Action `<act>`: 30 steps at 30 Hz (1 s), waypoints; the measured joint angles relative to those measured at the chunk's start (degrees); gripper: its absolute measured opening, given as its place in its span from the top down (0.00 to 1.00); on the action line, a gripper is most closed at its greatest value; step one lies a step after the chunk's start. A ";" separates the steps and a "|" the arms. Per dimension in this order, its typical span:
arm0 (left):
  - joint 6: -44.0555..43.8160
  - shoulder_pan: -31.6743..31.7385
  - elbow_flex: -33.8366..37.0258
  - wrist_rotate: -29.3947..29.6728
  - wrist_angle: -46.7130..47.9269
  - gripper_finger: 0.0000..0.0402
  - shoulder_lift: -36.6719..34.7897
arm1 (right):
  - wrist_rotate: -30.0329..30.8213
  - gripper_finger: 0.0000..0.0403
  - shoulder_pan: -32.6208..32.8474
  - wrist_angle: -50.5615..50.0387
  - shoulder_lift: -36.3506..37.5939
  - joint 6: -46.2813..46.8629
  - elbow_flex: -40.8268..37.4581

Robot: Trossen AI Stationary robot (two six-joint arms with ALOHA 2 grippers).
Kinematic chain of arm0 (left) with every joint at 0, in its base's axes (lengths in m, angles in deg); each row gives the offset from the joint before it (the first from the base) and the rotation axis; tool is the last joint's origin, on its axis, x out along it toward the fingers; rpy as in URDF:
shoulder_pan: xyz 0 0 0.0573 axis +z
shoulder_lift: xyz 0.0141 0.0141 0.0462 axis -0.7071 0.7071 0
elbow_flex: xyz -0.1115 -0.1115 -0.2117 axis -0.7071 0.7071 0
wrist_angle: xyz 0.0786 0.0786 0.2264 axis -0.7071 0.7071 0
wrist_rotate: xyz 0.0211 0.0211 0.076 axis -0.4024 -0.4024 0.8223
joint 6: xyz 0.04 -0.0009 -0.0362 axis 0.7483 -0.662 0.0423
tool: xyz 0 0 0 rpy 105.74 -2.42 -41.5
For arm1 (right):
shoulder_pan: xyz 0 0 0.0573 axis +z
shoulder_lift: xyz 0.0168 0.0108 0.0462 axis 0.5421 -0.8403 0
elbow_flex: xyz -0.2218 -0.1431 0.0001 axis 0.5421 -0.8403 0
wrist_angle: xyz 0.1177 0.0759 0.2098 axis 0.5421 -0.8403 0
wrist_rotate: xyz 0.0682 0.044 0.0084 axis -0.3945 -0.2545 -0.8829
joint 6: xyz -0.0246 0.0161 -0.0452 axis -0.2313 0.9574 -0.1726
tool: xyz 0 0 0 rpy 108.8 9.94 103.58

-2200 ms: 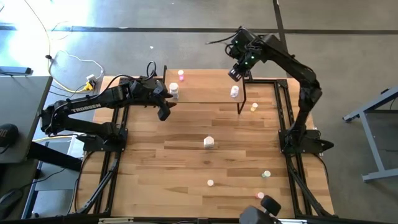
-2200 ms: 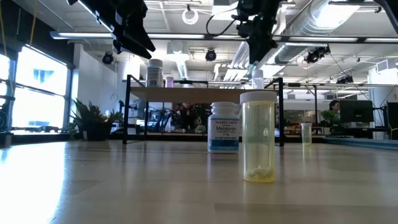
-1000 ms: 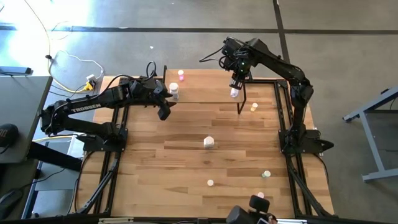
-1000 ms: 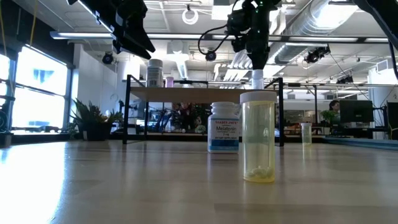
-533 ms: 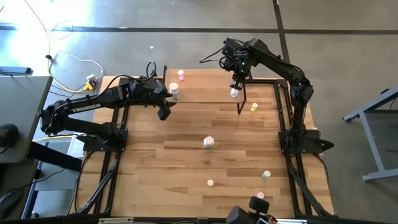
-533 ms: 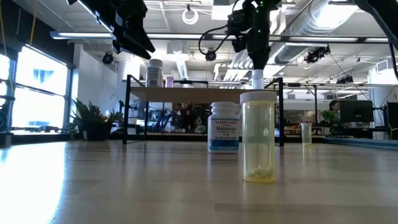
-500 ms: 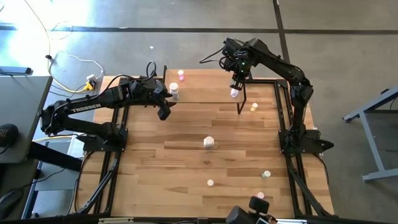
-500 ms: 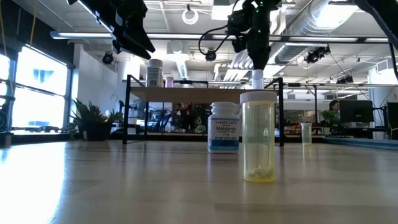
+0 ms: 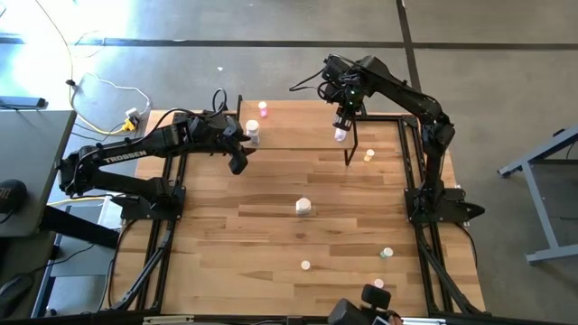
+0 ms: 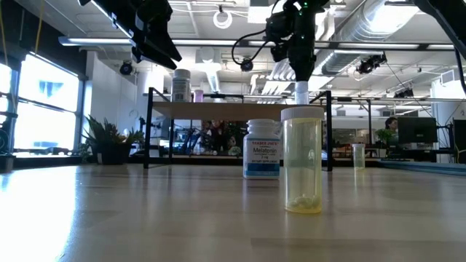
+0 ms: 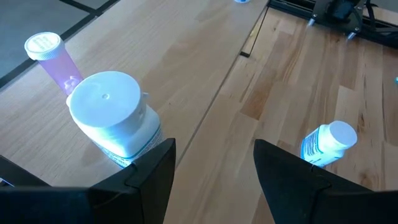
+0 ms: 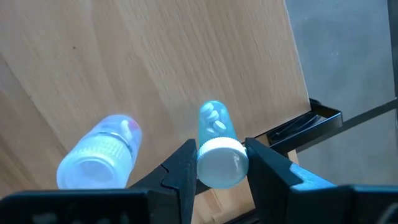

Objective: Pick and place medicine bottles onto shelf by color
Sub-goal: Put the left blue pill bottle on the shelf, then put the blue pill bottle on the shelf

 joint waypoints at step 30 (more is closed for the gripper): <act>0.02 -0.06 0.00 -0.13 -0.32 0.49 0.00 | 1.87 0.62 0.15 2.14 0.00 4.74 8.50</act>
